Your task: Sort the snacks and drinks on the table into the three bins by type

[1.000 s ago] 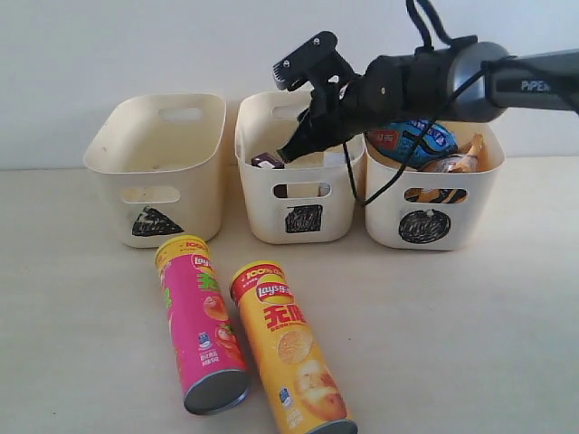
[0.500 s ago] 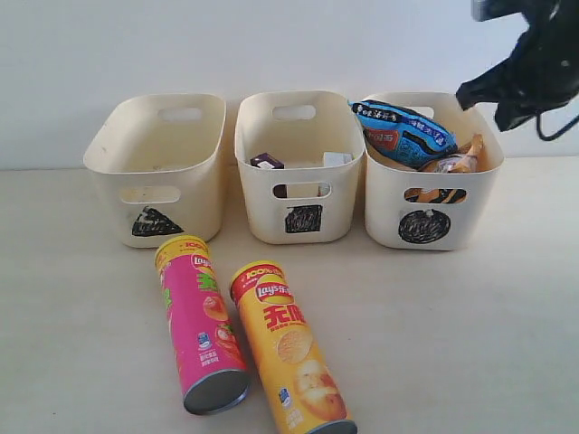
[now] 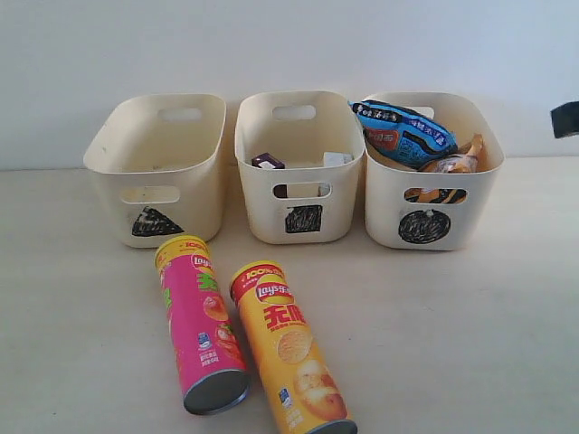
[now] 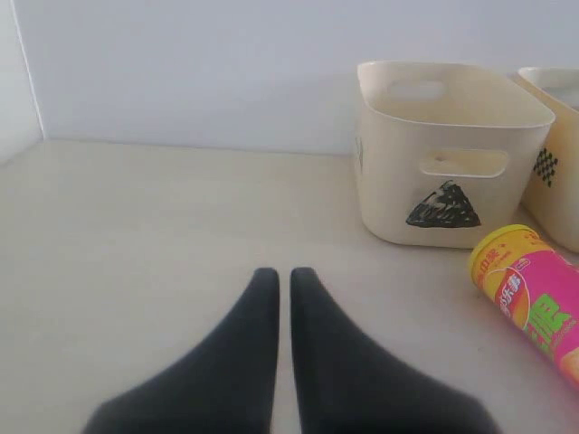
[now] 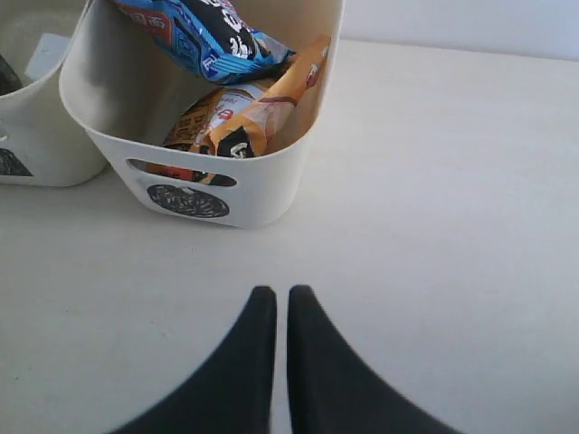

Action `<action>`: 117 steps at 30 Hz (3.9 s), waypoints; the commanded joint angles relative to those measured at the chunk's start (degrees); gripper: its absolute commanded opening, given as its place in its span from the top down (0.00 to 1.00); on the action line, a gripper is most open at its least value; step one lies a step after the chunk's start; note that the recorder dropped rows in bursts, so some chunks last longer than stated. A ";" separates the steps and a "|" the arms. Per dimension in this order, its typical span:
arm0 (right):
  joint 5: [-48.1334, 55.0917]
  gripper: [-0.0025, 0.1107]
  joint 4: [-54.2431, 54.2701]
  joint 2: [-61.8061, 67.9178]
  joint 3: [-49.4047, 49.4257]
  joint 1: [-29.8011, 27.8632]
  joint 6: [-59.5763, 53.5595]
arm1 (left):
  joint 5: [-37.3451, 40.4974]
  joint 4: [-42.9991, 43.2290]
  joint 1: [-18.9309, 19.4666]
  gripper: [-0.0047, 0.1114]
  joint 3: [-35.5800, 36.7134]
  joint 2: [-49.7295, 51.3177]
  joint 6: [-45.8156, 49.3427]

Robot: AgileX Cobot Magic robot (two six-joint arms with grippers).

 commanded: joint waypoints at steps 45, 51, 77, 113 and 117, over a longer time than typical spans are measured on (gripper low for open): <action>-12.01 0.97 0.60 -63.82 44.27 -5.91 -3.11 | -0.14 0.12 -0.34 0.93 -0.14 -0.22 -0.41; -14.39 0.97 0.25 -65.47 51.14 -5.91 -0.77 | -0.39 0.12 -0.34 0.93 -0.14 -0.22 -0.41; -15.47 0.97 0.60 -65.47 54.79 -5.91 0.34 | -0.39 0.12 -0.34 0.93 -0.14 -0.22 -0.41; -15.47 0.97 0.60 -65.47 54.79 -5.91 0.45 | -42.39 12.62 -0.34 0.93 -16.99 14.47 -44.54; -15.47 0.97 0.60 -65.47 54.79 -5.91 0.45 | -26.49 43.54 -0.34 0.93 -28.51 30.32 -53.17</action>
